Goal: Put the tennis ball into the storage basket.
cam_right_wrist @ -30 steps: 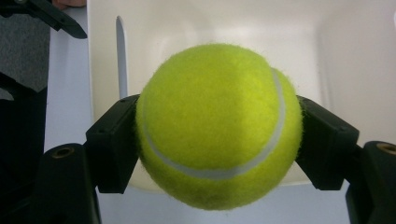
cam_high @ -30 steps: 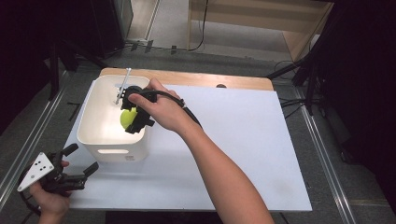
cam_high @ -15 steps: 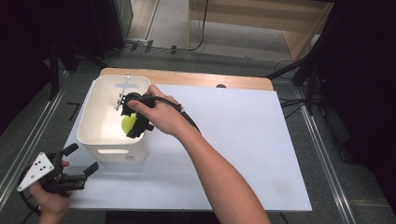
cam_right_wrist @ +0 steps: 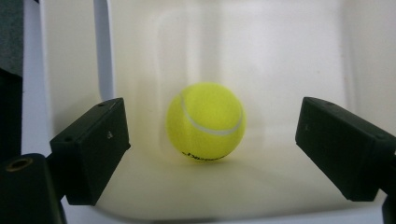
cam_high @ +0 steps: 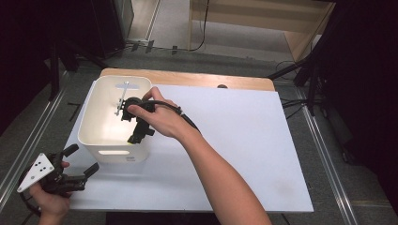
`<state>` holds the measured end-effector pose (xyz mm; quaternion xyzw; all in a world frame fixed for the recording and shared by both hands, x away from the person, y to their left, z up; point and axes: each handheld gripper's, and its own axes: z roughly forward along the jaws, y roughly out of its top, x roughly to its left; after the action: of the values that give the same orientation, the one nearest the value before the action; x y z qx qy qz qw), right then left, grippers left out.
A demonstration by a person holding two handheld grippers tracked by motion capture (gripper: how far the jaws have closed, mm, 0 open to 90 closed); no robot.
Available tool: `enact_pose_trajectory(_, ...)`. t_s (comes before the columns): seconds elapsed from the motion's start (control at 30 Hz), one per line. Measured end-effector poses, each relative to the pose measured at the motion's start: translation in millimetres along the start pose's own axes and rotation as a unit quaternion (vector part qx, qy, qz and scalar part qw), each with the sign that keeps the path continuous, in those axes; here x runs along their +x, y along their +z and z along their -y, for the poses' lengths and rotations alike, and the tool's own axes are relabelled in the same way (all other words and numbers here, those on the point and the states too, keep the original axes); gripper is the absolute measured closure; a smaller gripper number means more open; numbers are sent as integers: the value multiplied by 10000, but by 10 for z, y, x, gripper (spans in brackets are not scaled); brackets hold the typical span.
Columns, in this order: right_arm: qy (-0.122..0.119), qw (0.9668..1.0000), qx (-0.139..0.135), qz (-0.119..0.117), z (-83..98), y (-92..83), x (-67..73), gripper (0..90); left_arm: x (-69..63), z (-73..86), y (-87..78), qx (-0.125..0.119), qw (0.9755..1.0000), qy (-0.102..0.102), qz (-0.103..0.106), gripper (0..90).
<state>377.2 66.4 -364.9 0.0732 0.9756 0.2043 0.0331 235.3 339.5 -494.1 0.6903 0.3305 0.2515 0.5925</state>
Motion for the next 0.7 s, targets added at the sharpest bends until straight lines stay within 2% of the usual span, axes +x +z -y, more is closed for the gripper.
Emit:
enact_pose_trajectory(0.27, 126, 9996, -257, 45, 75, -71, -30, 89, -1, 0, 0, 1, 10000, 2, 0, 0)
enact_pose_trajectory(0.4, 115, 9993, -342, 77, 110, -140, -25, 89, -2, 1, 2, 8, 10000, 3, -9, 0)
enact_pose_trajectory(0.43, 16, 9991, -417, 82, 120, -154, -37, 89, -2, 0, 3, 8, 10000, 9, -7, 0)
enact_pose_trajectory(0.5, 132, 9988, -454, 91, 143, -197, -22, 89, -3, 0, 3, 7, 10000, 10, -13, 0)
enact_pose_trajectory(0.7, 166, 9976, -652, 146, 248, -284, -42, 89, -5, 0, 6, 26, 10000, 22, -26, 0)
